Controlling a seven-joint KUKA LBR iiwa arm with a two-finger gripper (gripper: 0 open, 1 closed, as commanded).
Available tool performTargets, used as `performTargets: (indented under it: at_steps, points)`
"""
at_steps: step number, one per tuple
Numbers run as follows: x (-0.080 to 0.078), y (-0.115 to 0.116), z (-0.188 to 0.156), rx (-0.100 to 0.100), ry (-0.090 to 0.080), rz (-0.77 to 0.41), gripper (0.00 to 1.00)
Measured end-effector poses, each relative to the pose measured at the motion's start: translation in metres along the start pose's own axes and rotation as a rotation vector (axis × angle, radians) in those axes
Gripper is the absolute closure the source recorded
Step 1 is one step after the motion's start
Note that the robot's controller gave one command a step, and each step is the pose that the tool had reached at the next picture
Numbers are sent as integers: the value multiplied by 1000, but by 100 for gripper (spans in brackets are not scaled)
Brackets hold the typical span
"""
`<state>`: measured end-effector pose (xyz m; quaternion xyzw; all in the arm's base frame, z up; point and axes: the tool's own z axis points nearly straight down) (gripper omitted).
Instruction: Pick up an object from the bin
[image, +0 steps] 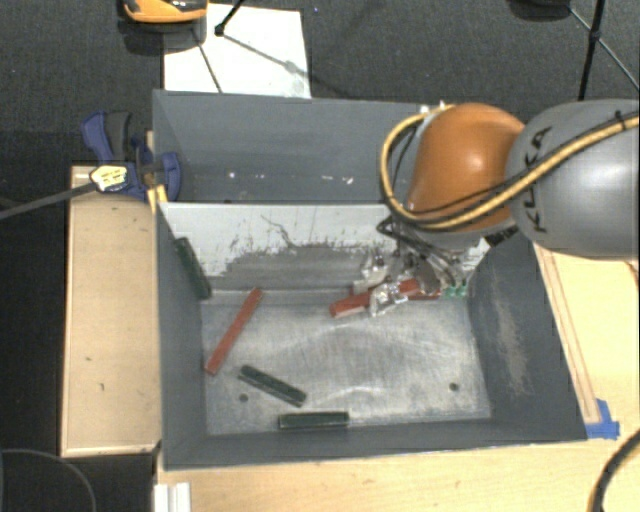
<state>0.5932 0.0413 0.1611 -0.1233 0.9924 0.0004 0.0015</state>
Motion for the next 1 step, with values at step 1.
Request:
performTargets:
  at_steps: [1]
  points:
    - [7,-12,-89,0,0,-43,100]
